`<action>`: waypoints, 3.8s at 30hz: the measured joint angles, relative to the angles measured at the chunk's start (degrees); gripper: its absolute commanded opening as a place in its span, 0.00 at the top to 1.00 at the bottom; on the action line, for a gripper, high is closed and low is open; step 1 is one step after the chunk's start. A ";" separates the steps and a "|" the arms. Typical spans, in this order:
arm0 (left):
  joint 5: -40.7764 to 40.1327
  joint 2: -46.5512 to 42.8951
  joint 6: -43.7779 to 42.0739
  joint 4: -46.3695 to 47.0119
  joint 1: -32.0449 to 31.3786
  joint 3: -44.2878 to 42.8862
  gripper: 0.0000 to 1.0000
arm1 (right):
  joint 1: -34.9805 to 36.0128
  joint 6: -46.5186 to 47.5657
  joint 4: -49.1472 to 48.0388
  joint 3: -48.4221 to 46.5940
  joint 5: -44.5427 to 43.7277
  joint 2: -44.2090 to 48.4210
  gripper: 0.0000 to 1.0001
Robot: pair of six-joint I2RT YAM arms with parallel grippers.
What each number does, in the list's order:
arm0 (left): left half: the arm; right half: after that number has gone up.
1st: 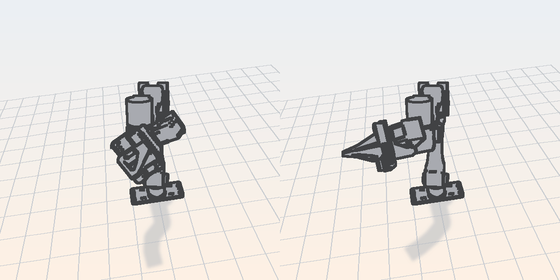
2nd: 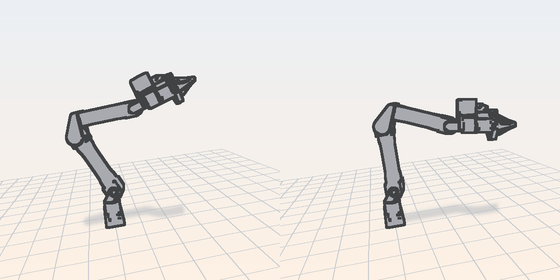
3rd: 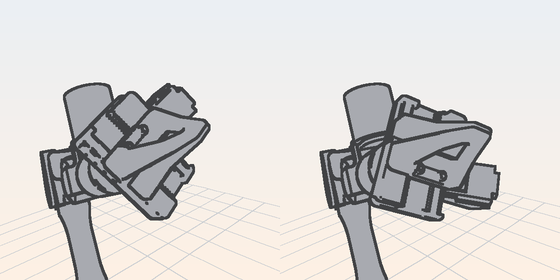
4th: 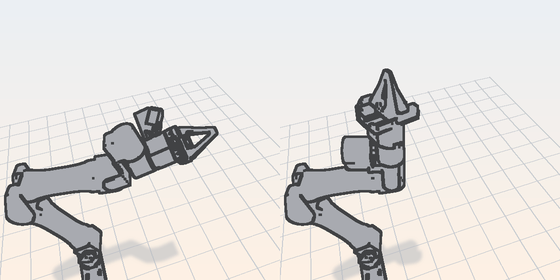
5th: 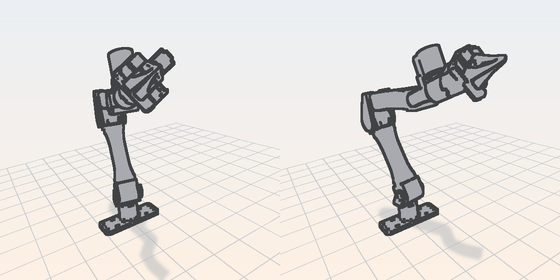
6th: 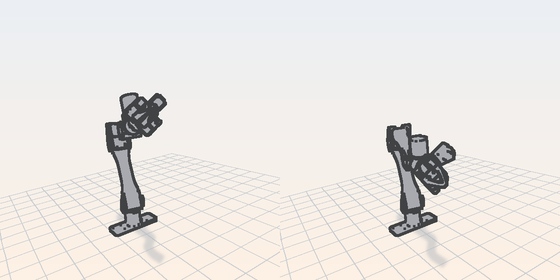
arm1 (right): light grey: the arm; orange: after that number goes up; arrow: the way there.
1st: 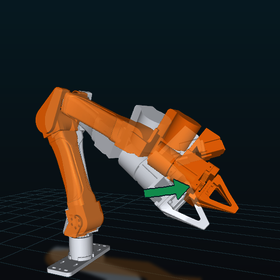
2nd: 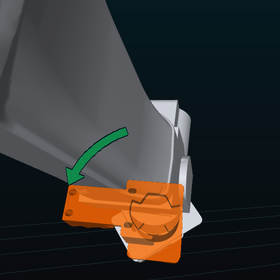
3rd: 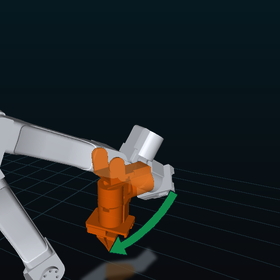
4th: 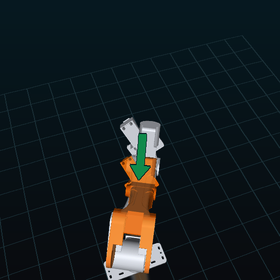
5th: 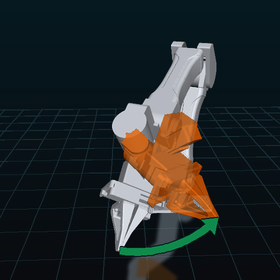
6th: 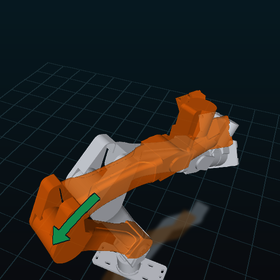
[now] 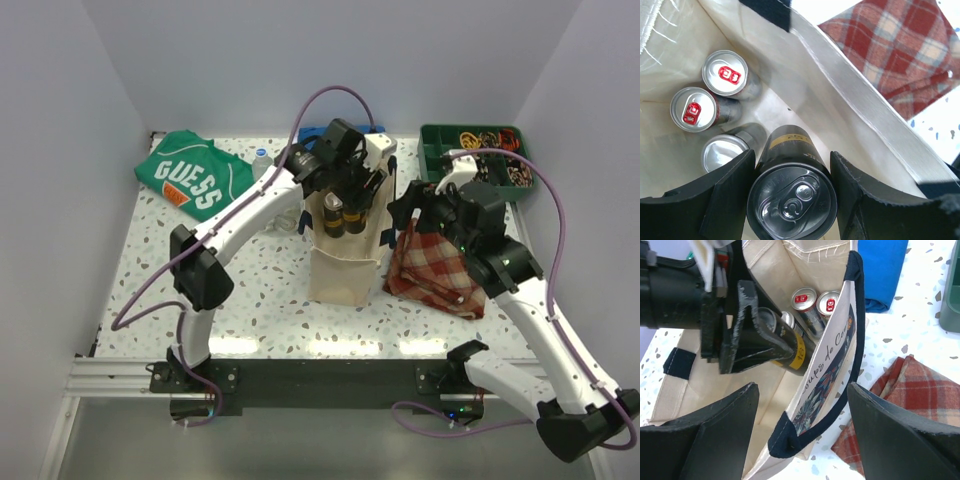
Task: Take the beverage out of the canvas bag
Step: Take out the drink from the canvas bag, then place the drink at the center of the board.
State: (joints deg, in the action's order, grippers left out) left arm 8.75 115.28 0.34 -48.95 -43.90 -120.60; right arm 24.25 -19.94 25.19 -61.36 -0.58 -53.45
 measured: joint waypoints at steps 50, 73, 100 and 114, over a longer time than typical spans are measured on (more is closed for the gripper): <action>-9.42 -33.46 2.08 4.96 -0.07 8.50 1.00 | 0.00 -2.99 0.52 2.69 0.02 1.86 0.25; -30.36 -38.69 4.04 10.21 1.70 31.06 1.00 | 0.00 -4.59 -0.20 3.10 0.02 3.08 0.25; -21.29 -41.59 12.66 34.47 9.29 60.33 1.00 | 0.00 -4.68 -0.39 3.54 0.04 2.01 0.24; -21.18 -41.31 12.66 46.16 9.29 67.08 1.00 | 0.00 -4.68 -0.39 4.02 0.02 1.33 0.24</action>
State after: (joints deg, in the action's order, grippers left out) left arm -12.43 73.97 12.99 -2.79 -34.61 -53.52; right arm 24.25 -24.62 24.80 -57.34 -0.56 -52.12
